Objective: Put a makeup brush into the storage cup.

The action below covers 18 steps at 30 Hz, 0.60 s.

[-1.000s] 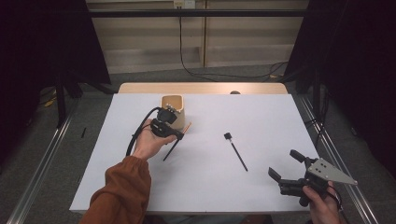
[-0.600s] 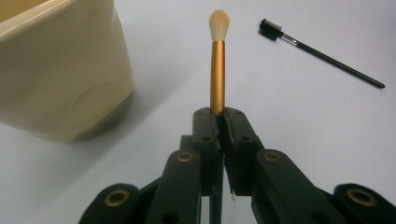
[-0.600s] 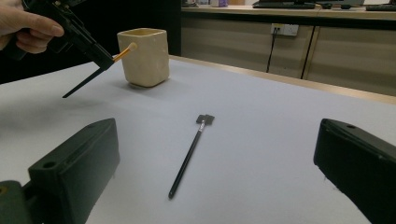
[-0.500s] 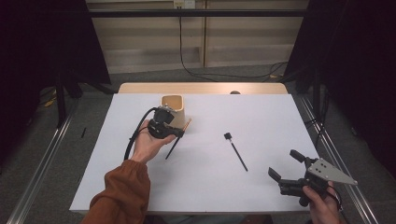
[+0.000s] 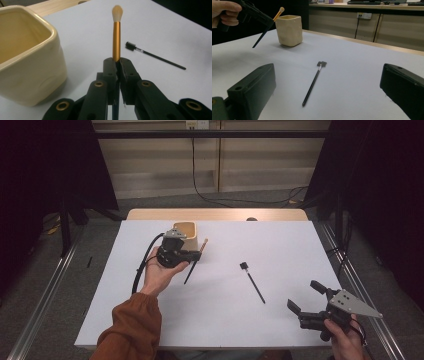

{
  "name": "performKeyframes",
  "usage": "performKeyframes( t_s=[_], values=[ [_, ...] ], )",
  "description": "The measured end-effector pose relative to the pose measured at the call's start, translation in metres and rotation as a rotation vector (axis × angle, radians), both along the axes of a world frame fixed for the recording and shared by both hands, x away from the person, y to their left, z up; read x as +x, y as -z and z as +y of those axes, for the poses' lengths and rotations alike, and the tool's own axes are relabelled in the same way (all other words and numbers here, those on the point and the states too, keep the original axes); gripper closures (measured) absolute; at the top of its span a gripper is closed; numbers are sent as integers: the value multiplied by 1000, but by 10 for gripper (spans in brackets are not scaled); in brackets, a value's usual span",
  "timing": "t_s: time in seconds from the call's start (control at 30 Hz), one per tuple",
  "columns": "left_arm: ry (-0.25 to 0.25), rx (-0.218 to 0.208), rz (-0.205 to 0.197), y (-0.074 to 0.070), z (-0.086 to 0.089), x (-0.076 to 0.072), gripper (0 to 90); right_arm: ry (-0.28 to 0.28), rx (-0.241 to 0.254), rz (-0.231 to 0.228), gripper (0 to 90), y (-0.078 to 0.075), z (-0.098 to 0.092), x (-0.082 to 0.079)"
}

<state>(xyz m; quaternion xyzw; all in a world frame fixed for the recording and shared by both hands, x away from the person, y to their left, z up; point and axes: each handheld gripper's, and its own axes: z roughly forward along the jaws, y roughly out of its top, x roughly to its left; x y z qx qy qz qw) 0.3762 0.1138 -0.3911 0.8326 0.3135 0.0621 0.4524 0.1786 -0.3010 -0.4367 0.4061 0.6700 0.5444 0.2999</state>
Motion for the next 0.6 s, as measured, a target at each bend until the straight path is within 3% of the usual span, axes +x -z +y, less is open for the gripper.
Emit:
performKeyframes(
  t_s=[0.13,0.6],
  values=[
    [-8,-60,-16,0,2,-2,840,-1,0,0,0,0,0,0],
    [-76,-209,-164,-7,13,-10,839,1,0,0,0,0,0,0]
  ],
)
